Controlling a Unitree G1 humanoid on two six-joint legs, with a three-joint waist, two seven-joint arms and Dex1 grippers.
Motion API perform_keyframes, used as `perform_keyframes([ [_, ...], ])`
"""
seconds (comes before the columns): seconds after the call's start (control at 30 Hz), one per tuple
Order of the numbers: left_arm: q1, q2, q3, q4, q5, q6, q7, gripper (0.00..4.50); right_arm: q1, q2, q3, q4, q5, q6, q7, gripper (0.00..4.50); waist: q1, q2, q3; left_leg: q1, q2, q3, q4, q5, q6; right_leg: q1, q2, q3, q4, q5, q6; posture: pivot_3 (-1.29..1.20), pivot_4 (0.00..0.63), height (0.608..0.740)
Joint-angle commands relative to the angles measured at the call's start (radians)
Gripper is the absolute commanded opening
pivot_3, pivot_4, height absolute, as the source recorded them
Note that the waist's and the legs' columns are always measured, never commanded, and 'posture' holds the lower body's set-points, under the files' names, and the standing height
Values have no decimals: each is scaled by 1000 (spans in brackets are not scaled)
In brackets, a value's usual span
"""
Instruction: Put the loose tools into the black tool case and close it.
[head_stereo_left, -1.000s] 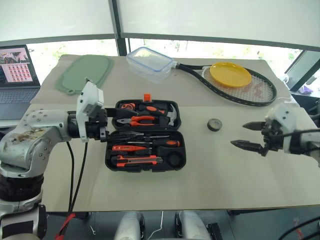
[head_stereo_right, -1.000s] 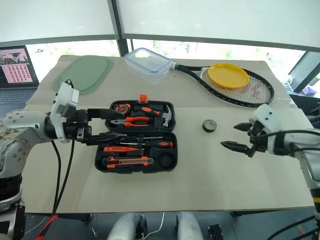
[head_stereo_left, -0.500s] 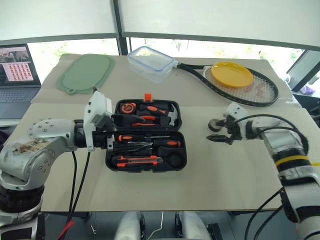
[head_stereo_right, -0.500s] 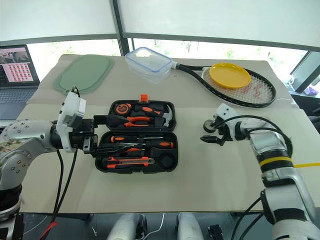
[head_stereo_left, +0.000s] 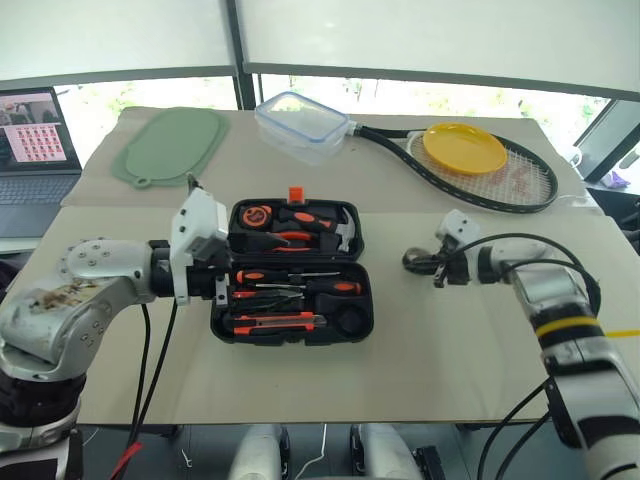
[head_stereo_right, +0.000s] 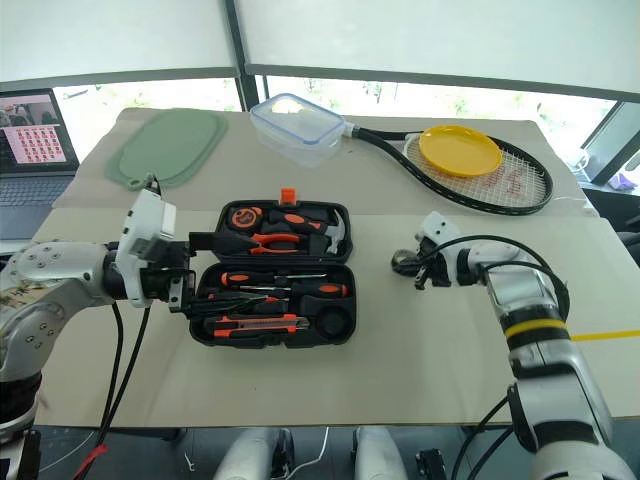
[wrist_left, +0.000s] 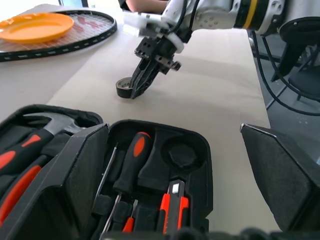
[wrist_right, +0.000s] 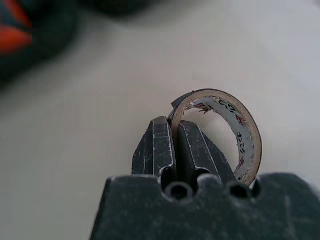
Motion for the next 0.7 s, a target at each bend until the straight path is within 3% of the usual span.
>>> perform_keyframes([
  [0.03,-3,16,8,-13,3,-31,-12,4500,12,-6,-73,-312,176,178,-7,21,-1,0,0,0,0,0,0,0,0,0,0,0,0,0,0,0,150,738],
  [0.13,-4,20,0,-10,7,-35,-18,4500,42,-16,-48,-431,198,230,-40,21,4,0,0,1,0,0,0,-4,6,1,0,-1,0,0,0,0,150,738],
  [0.27,1,32,-15,-3,26,-53,-34,4500,98,-57,65,-520,112,167,-48,21,22,0,0,1,-2,0,1,-5,8,2,-1,-2,-1,0,0,0,150,738],
  [0.43,-4,33,-24,10,34,-64,-33,4500,127,-64,179,-529,-13,47,-74,21,22,0,0,1,-3,1,1,-5,8,1,-1,-1,0,0,0,0,150,738],
  [0.7,-2,30,-21,9,37,-64,-25,4500,137,-56,224,-511,-47,12,-56,21,23,0,0,1,-2,1,1,-4,8,1,0,-1,0,0,0,0,150,738],
])
